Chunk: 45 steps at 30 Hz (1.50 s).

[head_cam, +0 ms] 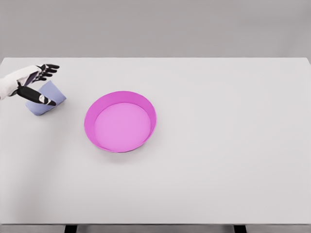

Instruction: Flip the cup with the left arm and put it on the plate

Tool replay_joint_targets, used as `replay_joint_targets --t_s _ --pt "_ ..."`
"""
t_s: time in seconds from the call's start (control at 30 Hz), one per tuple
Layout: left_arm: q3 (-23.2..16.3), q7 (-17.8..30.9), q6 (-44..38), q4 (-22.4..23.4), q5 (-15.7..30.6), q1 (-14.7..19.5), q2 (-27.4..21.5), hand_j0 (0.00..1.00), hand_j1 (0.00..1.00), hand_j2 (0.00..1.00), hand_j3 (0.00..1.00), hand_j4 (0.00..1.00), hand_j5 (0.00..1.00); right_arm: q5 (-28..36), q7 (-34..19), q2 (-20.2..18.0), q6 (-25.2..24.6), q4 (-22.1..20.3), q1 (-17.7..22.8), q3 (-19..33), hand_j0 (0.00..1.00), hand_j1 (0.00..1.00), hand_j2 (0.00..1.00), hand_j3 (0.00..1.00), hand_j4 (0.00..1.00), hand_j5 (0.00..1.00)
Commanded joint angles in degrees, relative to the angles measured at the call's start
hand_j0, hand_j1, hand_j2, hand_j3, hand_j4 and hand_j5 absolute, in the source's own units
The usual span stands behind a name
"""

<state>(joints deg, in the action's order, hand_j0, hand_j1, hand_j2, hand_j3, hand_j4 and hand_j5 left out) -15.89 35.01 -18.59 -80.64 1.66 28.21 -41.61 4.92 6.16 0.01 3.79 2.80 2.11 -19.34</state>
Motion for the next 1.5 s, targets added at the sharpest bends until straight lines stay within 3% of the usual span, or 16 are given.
replay_joint_targets --t_s 0.0,0.57,1.13,1.23,1.3,1.4,1.47 --pt "-0.3 0.0 0.0 0.9 0.1 0.0 0.3 1.00 1.00 1.00 1.00 1.00 1.00 0.0 0.0 0.0 0.0 0.0 0.0 0.0 1.00 1.00 1.00 1.00 1.00 1.00" --pt "-0.2 0.0 0.0 6.0 -1.0 1.4 0.5 1.00 1.00 1.00 1.00 1.00 1.00 0.0 0.0 0.0 0.0 0.0 0.0 0.0 1.00 1.00 1.00 1.00 1.00 1.00" --pt "-1.0 0.0 0.0 9.9 -2.9 2.5 3.8 0.99 0.99 0.99 0.99 0.99 0.99 0.0 0.0 0.0 0.0 0.0 0.0 0.0 1.00 1.00 1.00 1.00 1.00 1.00" --pt "-1.0 0.0 0.1 10.0 -2.8 2.5 3.9 0.81 0.81 0.81 0.81 0.81 0.81 0.0 0.0 0.0 0.0 0.0 0.0 0.0 1.00 1.00 1.00 1.00 1.00 1.00" --pt "-1.0 0.0 0.1 10.0 -2.8 2.5 3.9 0.77 0.77 0.77 0.77 0.77 0.77 0.0 0.0 0.0 0.0 0.0 0.0 0.0 1.00 1.00 1.00 1.00 1.00 1.00" --pt "-1.0 0.0 0.1 9.9 -2.4 2.5 3.8 0.60 0.60 0.60 0.60 0.60 0.60 0.0 0.0 0.0 0.0 0.0 0.0 0.0 1.00 1.00 1.00 1.00 1.00 1.00" --pt "-1.0 0.0 0.2 10.0 -2.5 2.5 3.9 0.59 0.59 0.59 0.59 0.59 0.59 0.0 0.0 0.0 0.1 0.0 0.0 0.0 1.00 1.00 1.00 1.00 1.00 1.00"
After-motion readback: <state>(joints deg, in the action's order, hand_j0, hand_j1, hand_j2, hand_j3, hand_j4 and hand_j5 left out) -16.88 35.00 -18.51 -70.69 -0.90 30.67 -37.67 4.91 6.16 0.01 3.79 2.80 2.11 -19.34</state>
